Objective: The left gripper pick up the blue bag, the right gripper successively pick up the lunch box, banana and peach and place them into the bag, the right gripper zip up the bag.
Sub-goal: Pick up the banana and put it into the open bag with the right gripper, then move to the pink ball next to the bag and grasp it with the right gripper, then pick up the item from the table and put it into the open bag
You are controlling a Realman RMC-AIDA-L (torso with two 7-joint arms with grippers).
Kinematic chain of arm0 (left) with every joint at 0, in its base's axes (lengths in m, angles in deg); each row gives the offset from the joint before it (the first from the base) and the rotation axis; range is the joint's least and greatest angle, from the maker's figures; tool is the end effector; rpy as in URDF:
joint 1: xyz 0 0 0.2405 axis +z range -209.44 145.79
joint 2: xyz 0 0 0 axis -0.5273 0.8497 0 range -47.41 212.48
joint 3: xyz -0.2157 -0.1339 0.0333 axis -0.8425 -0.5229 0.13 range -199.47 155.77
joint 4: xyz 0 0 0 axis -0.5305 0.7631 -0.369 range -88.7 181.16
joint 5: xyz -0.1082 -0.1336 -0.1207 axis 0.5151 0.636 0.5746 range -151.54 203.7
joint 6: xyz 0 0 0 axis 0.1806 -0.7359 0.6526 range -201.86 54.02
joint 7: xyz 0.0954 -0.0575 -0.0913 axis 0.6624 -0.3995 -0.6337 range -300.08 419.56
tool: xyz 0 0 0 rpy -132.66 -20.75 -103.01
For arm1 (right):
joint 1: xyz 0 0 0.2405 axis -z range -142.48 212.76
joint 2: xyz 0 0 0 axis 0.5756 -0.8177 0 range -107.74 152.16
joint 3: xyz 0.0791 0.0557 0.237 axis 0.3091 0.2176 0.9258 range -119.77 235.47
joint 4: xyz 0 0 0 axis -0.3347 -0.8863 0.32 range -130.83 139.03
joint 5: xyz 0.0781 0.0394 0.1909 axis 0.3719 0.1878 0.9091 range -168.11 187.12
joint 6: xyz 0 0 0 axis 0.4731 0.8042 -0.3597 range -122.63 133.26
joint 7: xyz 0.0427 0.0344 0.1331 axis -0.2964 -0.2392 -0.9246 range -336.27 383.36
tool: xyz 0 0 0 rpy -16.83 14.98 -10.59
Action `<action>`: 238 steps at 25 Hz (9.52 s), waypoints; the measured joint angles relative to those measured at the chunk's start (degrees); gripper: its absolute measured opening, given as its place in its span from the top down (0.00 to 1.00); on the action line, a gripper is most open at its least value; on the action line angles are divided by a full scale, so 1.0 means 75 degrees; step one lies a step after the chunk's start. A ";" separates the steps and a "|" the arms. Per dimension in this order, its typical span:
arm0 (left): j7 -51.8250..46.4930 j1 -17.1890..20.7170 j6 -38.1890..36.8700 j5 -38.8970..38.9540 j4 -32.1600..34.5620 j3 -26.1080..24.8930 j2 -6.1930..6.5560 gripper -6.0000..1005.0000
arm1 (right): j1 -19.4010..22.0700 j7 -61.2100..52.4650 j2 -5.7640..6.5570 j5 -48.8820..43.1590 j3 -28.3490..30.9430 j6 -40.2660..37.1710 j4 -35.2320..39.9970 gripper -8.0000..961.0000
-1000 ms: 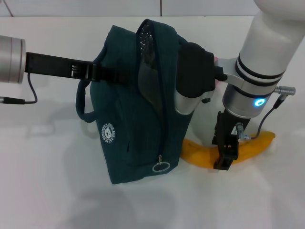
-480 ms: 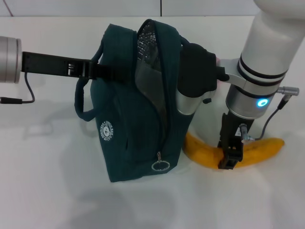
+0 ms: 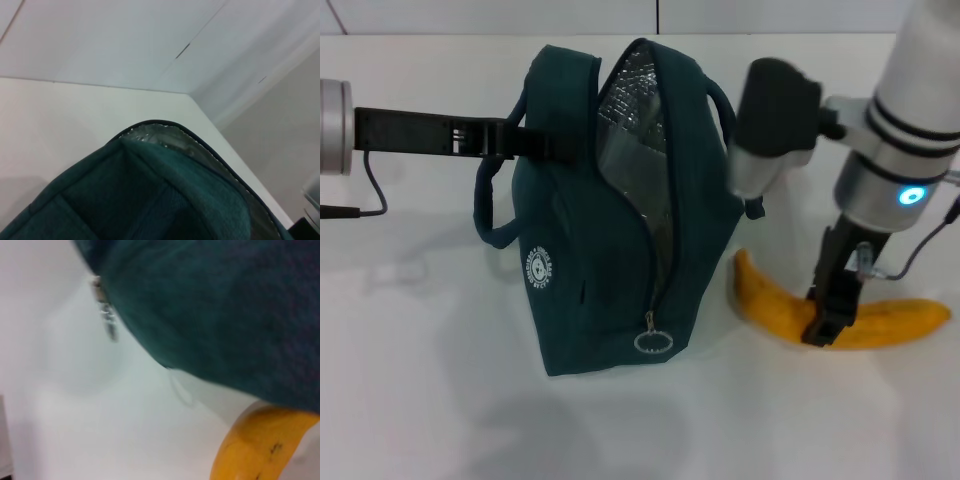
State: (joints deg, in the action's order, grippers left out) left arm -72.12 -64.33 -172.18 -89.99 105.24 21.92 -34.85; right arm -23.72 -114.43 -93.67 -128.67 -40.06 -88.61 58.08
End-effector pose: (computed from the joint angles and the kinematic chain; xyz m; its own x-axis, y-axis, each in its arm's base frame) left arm -0.2091 0.3495 0.0580 0.5007 0.7640 0.4069 0.8011 -0.5871 0.1165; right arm 0.1170 0.3578 -0.0580 0.7453 -0.2329 0.6247 -0.2360 -0.9685 -0.0795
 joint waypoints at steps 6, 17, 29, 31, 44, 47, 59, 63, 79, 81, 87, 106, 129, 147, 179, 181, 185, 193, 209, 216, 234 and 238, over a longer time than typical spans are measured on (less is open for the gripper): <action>0.0028 0.0009 -0.0001 0.0148 -0.0021 -0.0001 0.0000 0.93 | 0.0393 -0.0001 0.0051 -0.0692 0.1361 -0.0454 0.0017 0.54; 0.0108 0.0062 0.0060 0.0268 -0.0099 -0.0002 -0.0049 0.93 | 0.1119 0.0065 0.0487 -0.0962 0.3974 -0.0980 0.0215 0.54; 0.0132 0.0105 0.0085 0.0463 -0.0099 -0.0013 -0.0078 0.93 | 0.1430 0.0771 0.0851 0.1256 0.6735 -0.1002 0.0871 0.53; 0.0132 0.0110 0.0084 0.0481 -0.0099 -0.0013 -0.0087 0.93 | 0.1456 0.0909 0.0876 0.2029 0.6767 -0.0960 0.1007 0.53; 0.0132 0.0224 0.0082 0.0665 -0.0099 -0.0012 -0.0209 0.93 | 0.1399 0.2151 0.0572 0.5104 0.6795 -0.0762 0.1116 0.50; 0.0132 0.0247 0.0082 0.0665 -0.0099 -0.0012 -0.0219 0.93 | 0.1386 0.2390 0.0380 0.5330 0.6762 -0.0698 0.1073 0.50; 0.0166 0.0308 0.0084 0.0666 -0.0099 -0.0012 -0.0191 0.93 | 0.1455 0.4353 0.0048 0.6289 0.5740 -0.0277 -0.0750 0.47; 0.0167 0.0326 0.0095 0.0665 -0.0098 -0.0012 -0.0177 0.93 | 0.1450 0.4870 0.0044 0.6320 0.5735 -0.0236 -0.1315 0.46; 0.0196 0.0448 0.0177 0.0663 -0.0099 -0.0299 -0.0182 0.93 | 0.1744 0.5520 0.0027 0.6343 0.5598 -0.0443 -0.1959 0.43; 0.0198 0.0462 0.0177 0.0663 -0.0098 -0.0309 -0.0185 0.93 | 0.1759 0.5518 0.0043 0.6345 0.5627 -0.0357 -0.2034 0.43; 0.0201 0.0495 0.0172 0.0663 -0.0098 -0.0315 -0.0202 0.93 | 0.1764 0.5504 0.0048 0.6277 0.5460 -0.0043 -0.2065 0.41; 0.0199 0.0519 0.0116 0.0663 -0.0098 -0.0316 -0.0194 0.93 | 0.2182 0.5524 0.0400 0.6316 0.5934 0.0988 -0.1979 0.25; 0.0202 0.0666 0.0111 0.0664 -0.0098 -0.0328 -0.0235 0.93 | 0.3031 0.8445 -0.0012 0.6165 0.5519 0.4392 -0.3336 0.25; 0.0175 0.0903 0.0119 0.0842 -0.0271 -0.0411 -0.0239 0.93 | 0.2848 0.9663 -0.0042 0.8086 0.3404 0.5389 -0.3874 0.25; 0.0181 0.0812 0.0163 0.0919 -0.0496 -0.0411 -0.0263 0.93 | 0.2163 0.9750 -0.0042 0.8358 0.3325 0.6599 -0.4658 0.16; 0.0183 0.0819 0.0165 0.0926 -0.0497 -0.0411 -0.0263 0.93 | 0.2128 0.9749 -0.0042 0.8358 0.3326 0.6618 -0.4735 0.16; 0.0185 0.0828 0.0165 0.0930 -0.0497 -0.0411 -0.0262 0.93 | 0.2051 0.9749 -0.0042 0.8348 0.3259 0.6627 -0.4836 0.18; 0.0191 0.0867 0.0158 0.0945 -0.0497 -0.0410 -0.0250 0.93 | 0.2023 0.9747 -0.0042 0.8359 0.3152 0.6714 -0.4803 0.45; 0.0202 0.1159 0.0104 0.1172 -0.0490 -0.0411 -0.0132 0.93 | 0.3113 0.9678 -0.0024 0.9203 0.3211 0.6294 -0.3318 0.81; 0.0202 0.1314 0.0023 0.1419 -0.0441 -0.0411 -0.0119 0.93 | 0.3976 0.9688 0.0066 1.0179 0.3250 0.4793 -0.2173 0.87; 0.0219 0.1326 0.0012 0.1416 -0.0493 -0.0411 -0.0156 0.93 | 0.3118 0.9628 -0.0038 1.0908 0.2341 0.1988 -0.2169 0.95; 0.0276 0.1308 0.0020 0.1398 -0.0496 -0.0411 -0.0174 0.93 | 0.2821 0.9634 -0.0040 1.1043 0.1954 0.2090 -0.2229 0.94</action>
State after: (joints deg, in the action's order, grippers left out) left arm -70.05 -54.52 -172.03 -79.50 101.52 18.84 -36.16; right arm -2.56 -42.17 -93.97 -45.84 -25.41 -72.93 41.36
